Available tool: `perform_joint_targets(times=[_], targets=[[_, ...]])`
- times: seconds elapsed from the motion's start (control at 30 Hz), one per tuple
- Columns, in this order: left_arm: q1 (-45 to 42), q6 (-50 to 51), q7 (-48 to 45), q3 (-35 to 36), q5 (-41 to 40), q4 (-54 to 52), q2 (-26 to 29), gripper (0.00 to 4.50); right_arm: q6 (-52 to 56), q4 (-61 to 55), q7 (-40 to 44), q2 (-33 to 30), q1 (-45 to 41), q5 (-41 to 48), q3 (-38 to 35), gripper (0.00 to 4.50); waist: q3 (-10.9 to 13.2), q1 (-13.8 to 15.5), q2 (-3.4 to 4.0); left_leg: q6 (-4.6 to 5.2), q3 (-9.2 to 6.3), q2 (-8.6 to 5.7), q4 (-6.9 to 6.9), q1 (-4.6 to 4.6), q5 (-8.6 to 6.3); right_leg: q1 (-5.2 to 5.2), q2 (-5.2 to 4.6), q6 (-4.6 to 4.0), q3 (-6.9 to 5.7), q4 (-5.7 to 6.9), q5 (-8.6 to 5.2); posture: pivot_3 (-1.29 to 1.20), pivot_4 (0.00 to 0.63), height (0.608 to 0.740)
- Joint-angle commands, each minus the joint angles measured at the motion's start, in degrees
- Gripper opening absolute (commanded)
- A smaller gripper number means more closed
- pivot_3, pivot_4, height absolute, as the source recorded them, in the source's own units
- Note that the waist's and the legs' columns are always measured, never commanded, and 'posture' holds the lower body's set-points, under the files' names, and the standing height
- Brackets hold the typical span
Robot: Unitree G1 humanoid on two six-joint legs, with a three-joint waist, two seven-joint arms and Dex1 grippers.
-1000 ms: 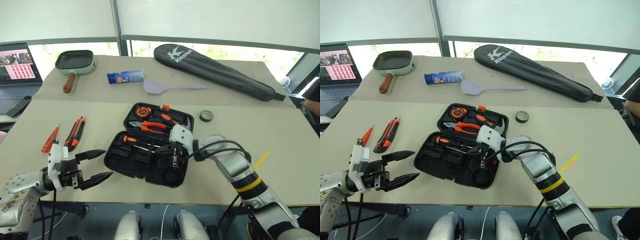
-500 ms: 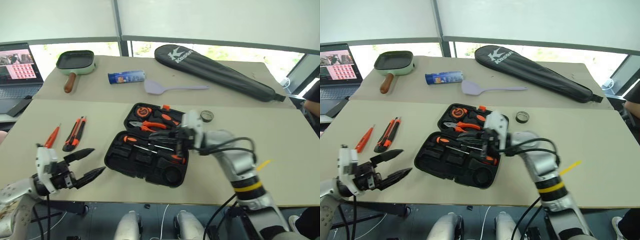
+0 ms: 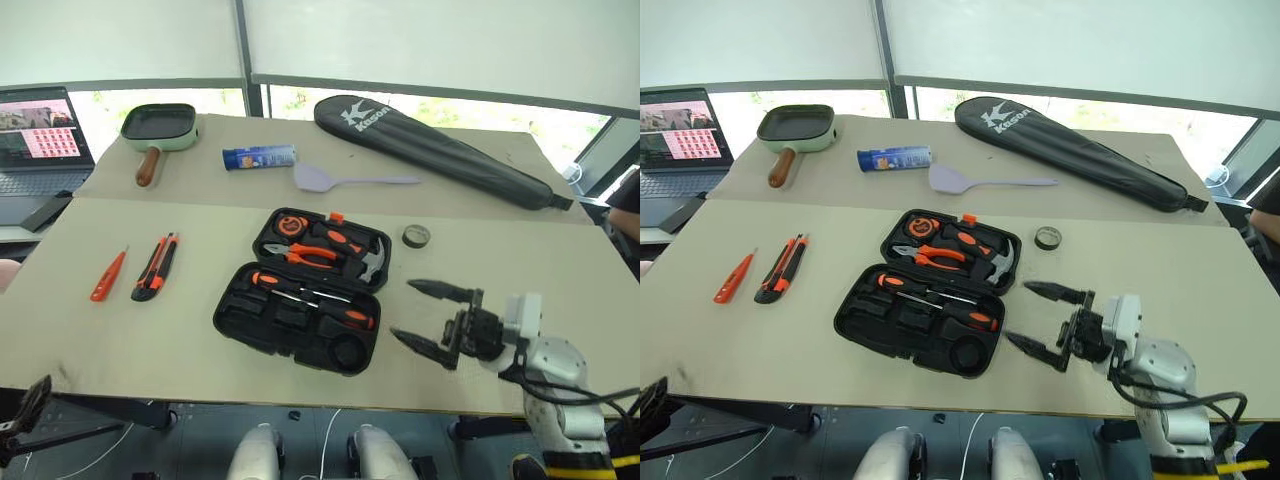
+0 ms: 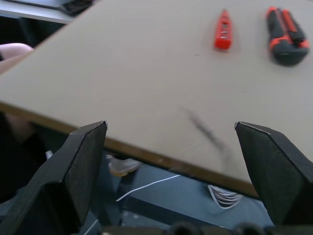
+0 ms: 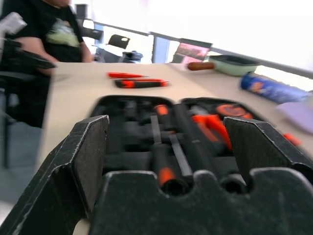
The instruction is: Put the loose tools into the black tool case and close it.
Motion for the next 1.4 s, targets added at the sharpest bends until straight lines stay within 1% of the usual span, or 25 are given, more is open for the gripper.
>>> perform_joint_targets(times=[0.03,0.1,0.13,0.2,0.27,0.33,0.47,0.57,0.63,0.67,0.77,0.9,0.97,1.0,1.03,1.07,1.13,1.17,1.2,1.27,1.3,1.33,1.4], targets=[[-6.37,4.90,2.93,2.47,-4.59,0.02,6.60,4.50,1.70,-6.88,-4.13,1.52,-2.73,4.63,0.10,4.41,0.04,0.11,-0.05,-0.26,-0.06,0.01,0.00,-0.01,-0.15,0.00,0.00,-0.01,0.00,0.06,0.01,0.00,0.150,0.740],[-10.49,9.76,3.94,1.40,-6.53,0.69,10.60,4.50,4.02,-9.47,-6.88,2.39,-4.70,6.25,1.18,4.41,0.09,0.14,-0.03,-0.37,-0.10,0.02,0.00,0.01,-0.15,-0.05,0.00,-0.03,-0.02,0.22,0.05,0.00,0.150,0.740],[-14.19,14.23,5.35,-0.91,-7.16,1.01,14.06,4.50,5.24,-11.19,-7.88,2.81,-6.32,6.86,2.60,4.41,0.07,0.12,-0.06,-0.41,-0.10,0.01,0.00,0.05,-0.13,-0.05,0.02,-0.05,-0.04,0.26,0.07,0.00,0.150,0.740],[-19.30,20.59,7.44,-3.97,-8.09,1.51,18.40,4.50,6.61,-13.17,-9.06,3.30,-8.39,7.50,4.47,4.41,0.07,0.08,-0.17,-0.42,-0.09,-0.01,0.00,0.17,-0.10,0.06,0.06,0.06,-0.10,0.33,0.15,0.00,0.150,0.740],[-24.76,27.67,9.45,-9.20,-6.26,4.06,23.65,4.50,7.53,-13.57,-10.91,4.59,-11.17,7.44,6.06,4.41,0.07,-0.13,-0.16,-0.31,-0.10,-0.04,0.00,0.20,-0.02,0.06,0.04,0.32,-0.09,0.29,0.29,0.00,0.150,0.740],[-32.02,33.75,12.51,-14.50,-4.62,7.34,27.07,4.50,7.94,-12.90,-11.63,5.37,-13.55,7.05,7.19,4.41,0.08,-0.28,-0.17,-0.03,-0.10,-0.10,0.00,0.14,0.15,0.06,0.05,0.37,-0.07,0.28,0.31,0.00,0.150,0.740],[-43.08,36.07,11.80,-23.69,0.31,15.77,29.40,4.50,8.00,-11.31,-11.59,5.54,-15.58,6.41,8.08,4.41,0.01,-0.55,-0.30,-0.07,-0.10,-0.14,-0.07,-0.07,0.13,-0.01,0.05,0.42,-0.04,0.30,0.36,0.00,0.150,0.740],[-49.75,34.33,10.48,-29.74,5.12,23.48,29.34,4.50,7.62,-10.81,-11.53,5.49,-15.87,6.03,8.43,4.41,0.00,-0.58,-0.34,-0.10,-0.09,-0.14,-0.34,-0.12,0.11,-0.15,0.08,0.37,-0.03,0.26,0.34,0.00,0.150,0.740],[-54.27,34.19,9.59,-35.71,9.58,28.47,29.44,4.50,7.26,-11.03,-11.75,5.26,-15.60,5.49,8.32,4.41,0.01,-0.39,-0.34,-0.10,-0.07,-0.13,-0.39,-0.23,0.12,-0.27,0.17,0.32,-0.03,0.27,0.31,0.00,0.150,0.740],[-55.74,33.94,9.06,-36.92,10.68,30.05,29.24,4.50,7.17,-11.14,-12.00,5.19,-15.47,5.33,8.18,4.41,0.02,-0.32,-0.34,-0.11,0.00,-0.15,-0.39,-0.27,0.12,-0.28,0.20,0.31,-0.07,0.26,0.30,0.00,0.150,0.740],[-58.04,35.22,7.25,-38.44,12.16,33.09,28.55,3.74,7.05,-11.87,-13.06,4.93,-14.47,4.86,7.24,4.50,0.03,-0.26,-0.30,-0.12,0.11,-0.15,-0.38,-0.33,0.13,-0.32,0.19,0.31,-0.08,0.29,0.30,0.00,0.150,0.740],[-57.72,35.35,4.26,-38.45,13.25,34.39,27.72,2.15,6.86,-12.56,-13.77,4.60,-13.55,4.57,6.93,4.50,0.04,-0.27,-0.24,-0.12,0.13,-0.16,-0.38,-0.31,0.13,-0.30,0.15,0.32,-0.06,0.28,0.29,0.00,0.150,0.740],[-57.16,33.32,3.61,-37.37,13.71,34.82,27.21,1.42,6.67,-12.79,-13.90,4.23,-13.00,4.37,6.77,4.50,0.05,-0.20,-0.22,-0.12,0.14,-0.16,-0.38,-0.28,0.13,-0.27,0.12,0.33,-0.06,0.28,0.29,0.00,0.150,0.740],[-56.89,32.02,3.60,-36.67,14.00,35.12,27.07,0.98,6.58,-12.90,-13.89,3.97,-12.67,4.30,6.66,4.50,0.05,-0.14,-0.22,-0.12,0.14,-0.17,-0.38,-0.28,0.13,-0.27,0.12,0.33,-0.05,0.28,0.28,0.00,0.150,0.740],[-56.54,30.42,3.29,-35.98,14.18,35.28,26.96,0.66,6.53,-13.05,-13.89,3.69,-12.31,4.23,6.48,4.50,0.05,-0.07,-0.22,-0.12,0.14,-0.18,-0.38,-0.28,0.13,-0.26,0.10,0.33,-0.05,0.28,0.28,0.00,0.150,0.740],[-56.19,27.10,2.22,-34.85,14.10,35.17,26.80,0.44,6.81,-13.39,-14.11,3.18,-11.82,4.52,5.86,4.50,0.05,-0.04,-0.21,-0.12,0.13,-0.18,-0.38,-0.28,0.13,-0.25,0.09,0.34,-0.05,0.28,0.28,0.00,0.150,0.740],[-55.92,20.85,0.19,-32.73,13.94,34.76,26.74,0.44,7.48,-14.49,-14.29,1.73,-10.38,5.53,4.23,4.50,0.05,0.09,-0.22,-0.12,0.13,-0.18,-0.37,-0.27,0.13,-0.24,0.06,0.34,-0.06,0.27,0.28,0.00,0.150,0.740],[-55.77,17.17,-2.92,-31.60,13.04,33.75,26.68,0.44,7.89,-15.16,-14.13,0.70,-9.42,6.21,3.16,4.50,0.05,0.18,-0.24,-0.12,0.12,-0.17,-0.37,-0.29,0.14,-0.24,0.07,0.34,-0.08,0.28,0.28,0.00,0.150,0.740],[-55.83,14.01,-6.64,-30.59,11.75,32.34,26.60,0.44,8.22,-15.68,-13.84,-0.36,-8.45,6.86,1.97,4.50,0.06,0.29,-0.26,-0.13,0.12,-0.17,-0.37,-0.31,0.14,-0.24,0.07,0.33,-0.09,0.27,0.29,0.00,0.150,0.740],[-54.98,5.42,-19.15,-29.37,7.99,27.07,25.84,0.44,9.37,-15.94,-13.28,-2.64,-6.35,9.54,-1.30,4.50,0.07,0.61,-0.34,-0.14,0.11,-0.17,-0.36,-0.39,0.15,-0.25,0.05,0.33,-0.15,0.22,0.29,0.00,0.150,0.740],[-53.97,1.18,-24.94,-30.27,7.59,24.36,25.89,0.44,9.83,-15.58,-12.89,-3.86,-5.50,10.17,-2.50,4.50,0.07,0.71,-0.36,-0.14,0.11,-0.14,-0.36,-0.41,0.15,-0.24,0.02,0.33,-0.17,0.19,0.29,0.00,0.150,0.740],[-52.29,-4.13,-31.27,-33.16,8.69,21.20,26.39,0.44,10.15,-15.06,-11.31,-5.70,-4.34,10.11,-3.26,4.50,0.06,0.68,-0.36,-0.14,0.12,-0.13,-0.36,-0.41,0.15,-0.23,-0.01,0.33,-0.16,0.17,0.29,0.00,0.150,0.740],[-50.76,-9.47,-37.57,-38.17,11.55,17.66,27.16,0.44,10.48,-14.40,-9.11,-8.18,-2.92,9.52,-3.95,4.50,0.08,0.72,-0.19,-0.14,0.17,-0.14,-0.36,-0.39,0.14,-0.13,-0.05,0.33,-0.15,0.05,0.30,0.00,0.150,0.740]])
